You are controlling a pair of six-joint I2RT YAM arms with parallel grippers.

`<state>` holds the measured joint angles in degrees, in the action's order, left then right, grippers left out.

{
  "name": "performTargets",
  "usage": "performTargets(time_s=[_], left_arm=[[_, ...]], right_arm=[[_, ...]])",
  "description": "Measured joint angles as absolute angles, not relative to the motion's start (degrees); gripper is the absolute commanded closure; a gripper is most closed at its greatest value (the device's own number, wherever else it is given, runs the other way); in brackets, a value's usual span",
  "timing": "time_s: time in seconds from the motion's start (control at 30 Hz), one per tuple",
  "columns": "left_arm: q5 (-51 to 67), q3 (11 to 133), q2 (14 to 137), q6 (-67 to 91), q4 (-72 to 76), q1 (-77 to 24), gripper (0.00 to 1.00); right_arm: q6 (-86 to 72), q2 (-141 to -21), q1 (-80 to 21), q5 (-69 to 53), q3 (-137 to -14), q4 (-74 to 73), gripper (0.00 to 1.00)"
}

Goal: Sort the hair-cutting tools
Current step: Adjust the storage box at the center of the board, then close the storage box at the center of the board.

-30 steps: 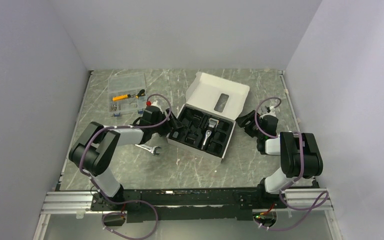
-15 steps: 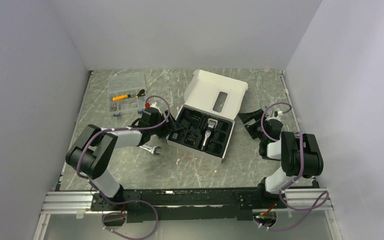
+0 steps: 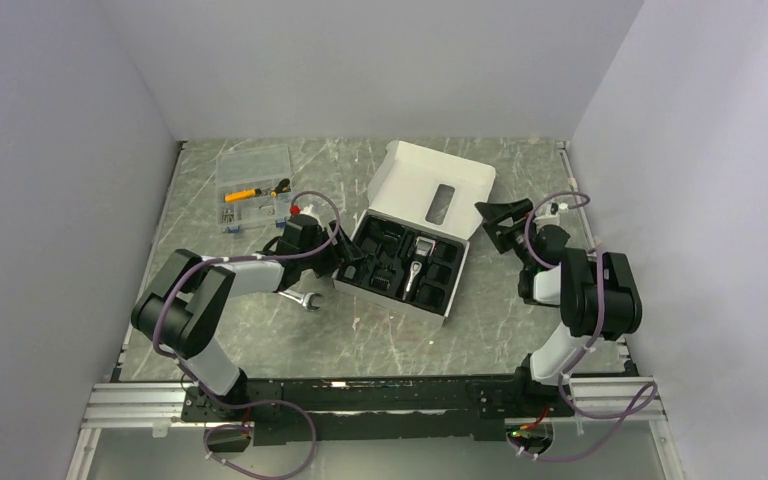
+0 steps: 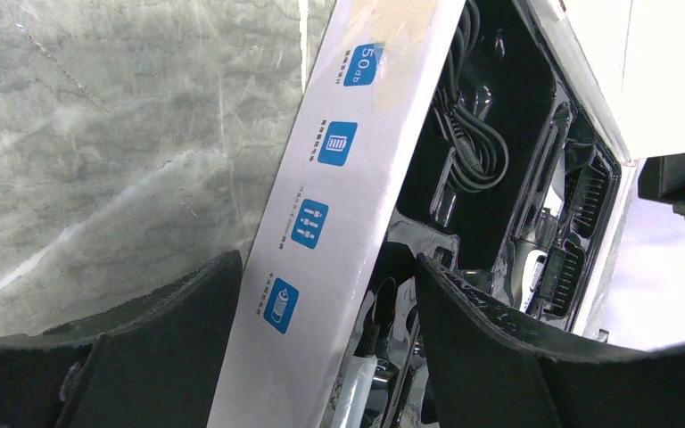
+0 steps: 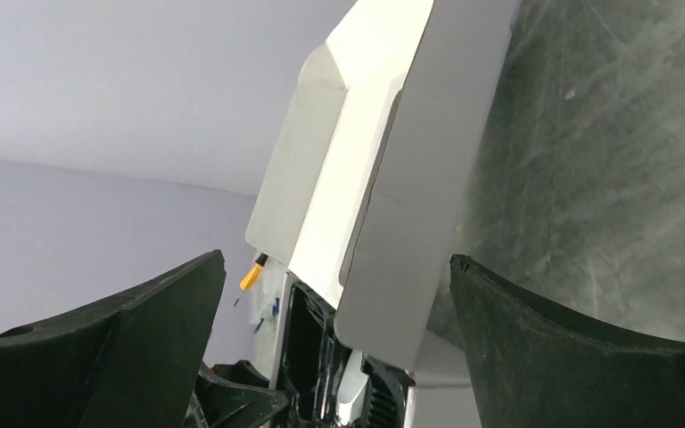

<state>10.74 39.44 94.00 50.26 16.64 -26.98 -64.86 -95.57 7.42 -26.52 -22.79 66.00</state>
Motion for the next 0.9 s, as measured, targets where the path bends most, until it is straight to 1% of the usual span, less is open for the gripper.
performTargets(time_s=[0.5,0.73,0.9], left_arm=[[10.7,39.5,94.0,50.3,16.5,-27.2,0.25],[10.6,39.5,94.0,50.3,16.5,-27.4,0.25],[10.4,39.5,93.9,50.3,16.5,-27.5,0.25]], right_arm=[[-68.7,-112.1,7.0,-34.1,-36.0,67.0,0.00],[-69.3,-112.6,6.2,-38.7,-40.5,70.8,0.00],[-65.4,-109.4,4.3,-39.5,-40.5,67.7,0.00]])
